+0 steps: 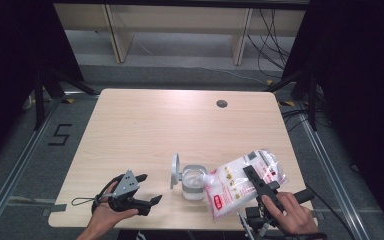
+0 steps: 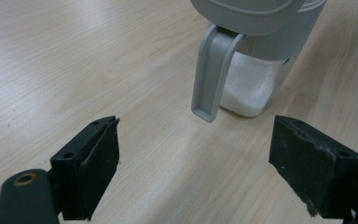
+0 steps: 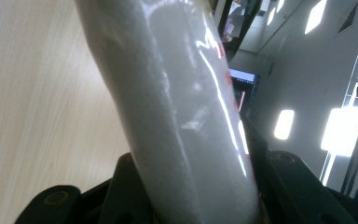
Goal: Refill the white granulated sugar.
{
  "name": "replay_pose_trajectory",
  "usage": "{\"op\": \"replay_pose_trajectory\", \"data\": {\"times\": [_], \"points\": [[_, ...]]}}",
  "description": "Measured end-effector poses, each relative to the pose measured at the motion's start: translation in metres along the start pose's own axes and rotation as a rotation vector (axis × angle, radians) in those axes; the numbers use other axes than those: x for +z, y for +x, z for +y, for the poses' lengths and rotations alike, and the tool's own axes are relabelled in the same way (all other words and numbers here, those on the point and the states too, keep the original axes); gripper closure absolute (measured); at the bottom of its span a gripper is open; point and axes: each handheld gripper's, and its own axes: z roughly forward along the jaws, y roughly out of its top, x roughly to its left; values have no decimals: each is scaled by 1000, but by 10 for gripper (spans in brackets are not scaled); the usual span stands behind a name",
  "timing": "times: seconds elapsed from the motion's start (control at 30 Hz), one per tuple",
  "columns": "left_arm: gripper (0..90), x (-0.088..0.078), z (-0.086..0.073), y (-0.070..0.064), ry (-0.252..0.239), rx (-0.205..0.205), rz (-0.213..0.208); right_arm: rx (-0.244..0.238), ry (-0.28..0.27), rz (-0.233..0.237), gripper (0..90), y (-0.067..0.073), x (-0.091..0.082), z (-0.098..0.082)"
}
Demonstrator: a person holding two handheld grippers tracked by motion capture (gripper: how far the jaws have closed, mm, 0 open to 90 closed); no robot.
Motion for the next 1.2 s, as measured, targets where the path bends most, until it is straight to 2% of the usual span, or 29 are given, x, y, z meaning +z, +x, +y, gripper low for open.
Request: {"op": "replay_pose_trajectory", "data": {"times": [0.07, 0.1, 0.2, 0.27, 0.33, 0.37, 0.47, 0.7, 0.8, 1.03, 1.1, 1.2], "points": [[157, 0, 0, 0, -1, -1, 0, 10, -2, 5, 661, 1, 0, -1], [156, 0, 0, 0, -1, -1, 0, -9, -7, -3, 661, -1, 0, -1], [156, 0, 0, 0, -5, -2, 3, -9, -14, -16, 662, -1, 0, -2], [156, 0, 0, 0, 0, -1, -1, 16, -10, -11, 663, 0, 0, -2], [156, 0, 0, 0, 0, -1, 0, 11, -13, -13, 663, 0, 0, -3], [156, 0, 0, 0, -1, -1, 0, 31, 6, 7, 663, 1, -1, -3], [156, 0, 0, 0, 0, 5, -1, 0, -14, -12, 664, 0, 1, -3], [156, 0, 0, 0, -2, 4, 0, 10, -5, -7, 664, 1, 0, -4], [156, 0, 0, 0, -1, -1, -1, 0, -12, -14, 665, -1, 1, -4], [156, 0, 0, 0, -4, -1, 3, 24, 4, 14, 665, 1, 0, -3], [156, 0, 0, 0, -4, 5, 2, 6, -7, 2, 665, -1, 0, -3], [156, 0, 0, 0, -3, -1, 3, 2, -9, 0, 666, -2, 0, -3]]}}
